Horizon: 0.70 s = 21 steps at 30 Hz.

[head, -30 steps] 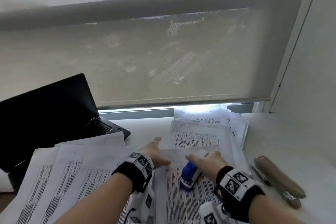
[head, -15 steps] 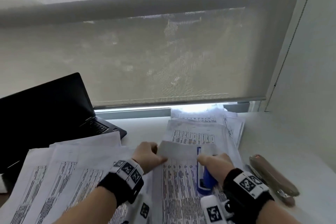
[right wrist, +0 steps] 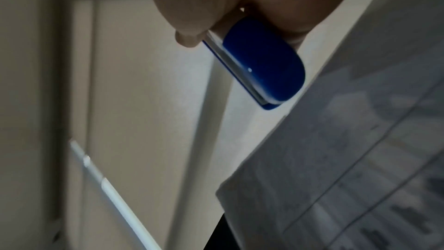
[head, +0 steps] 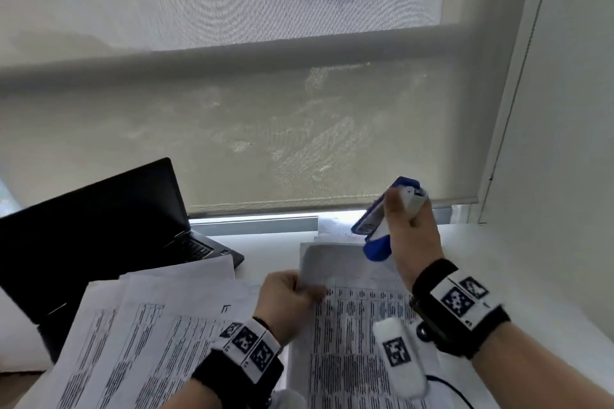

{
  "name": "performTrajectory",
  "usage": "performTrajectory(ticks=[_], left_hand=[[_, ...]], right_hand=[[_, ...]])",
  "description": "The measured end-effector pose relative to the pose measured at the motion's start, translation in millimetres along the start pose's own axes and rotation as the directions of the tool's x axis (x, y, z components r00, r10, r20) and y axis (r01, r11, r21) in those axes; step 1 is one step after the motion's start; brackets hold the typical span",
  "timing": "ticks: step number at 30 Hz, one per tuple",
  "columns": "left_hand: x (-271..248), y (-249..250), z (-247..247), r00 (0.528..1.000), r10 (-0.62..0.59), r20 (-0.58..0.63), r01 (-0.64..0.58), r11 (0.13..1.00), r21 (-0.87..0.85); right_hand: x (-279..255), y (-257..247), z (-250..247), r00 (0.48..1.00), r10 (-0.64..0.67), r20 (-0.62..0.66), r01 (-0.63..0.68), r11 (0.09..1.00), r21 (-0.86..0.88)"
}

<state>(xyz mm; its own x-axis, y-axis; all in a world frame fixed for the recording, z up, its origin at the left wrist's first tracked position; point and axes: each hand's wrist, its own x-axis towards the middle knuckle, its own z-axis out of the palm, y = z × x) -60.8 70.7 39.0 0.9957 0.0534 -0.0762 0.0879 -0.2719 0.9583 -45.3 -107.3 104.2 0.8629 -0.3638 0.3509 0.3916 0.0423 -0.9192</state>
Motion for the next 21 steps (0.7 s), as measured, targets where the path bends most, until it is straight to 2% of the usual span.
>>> performTrajectory(ticks=[3, 6, 11, 15, 19, 21], left_hand=[[-16, 16, 4, 0.999, 0.049, 0.018, -0.048, 0.997, -0.056], [-31, 26, 3, 0.995, 0.092, 0.038, -0.088, 0.991, -0.1], [-47, 38, -1, 0.984, 0.175, 0.034, -0.169, 0.975, -0.142], [-55, 42, -2, 0.974, 0.224, 0.039, -0.217, 0.965, -0.146], [-55, 37, -2, 0.983, 0.185, 0.006, -0.182, 0.975, -0.125], [-49, 28, -5, 0.995, 0.095, -0.036, -0.098, 0.992, -0.085]], right_hand=[[-7, -20, 16, 0.983, -0.099, 0.155, 0.108, 0.993, -0.056], [-14, -38, 27, 0.959, -0.159, 0.233, 0.187, 0.977, -0.104], [-20, -53, 38, 0.947, -0.269, 0.174, 0.291, 0.949, -0.118], [-17, -56, 45, 0.947, -0.303, 0.105, 0.317, 0.936, -0.155], [-18, -57, 50, 0.948, -0.287, 0.139, 0.315, 0.909, -0.271], [-14, -59, 51, 0.97, -0.23, 0.084, 0.243, 0.947, -0.208]])
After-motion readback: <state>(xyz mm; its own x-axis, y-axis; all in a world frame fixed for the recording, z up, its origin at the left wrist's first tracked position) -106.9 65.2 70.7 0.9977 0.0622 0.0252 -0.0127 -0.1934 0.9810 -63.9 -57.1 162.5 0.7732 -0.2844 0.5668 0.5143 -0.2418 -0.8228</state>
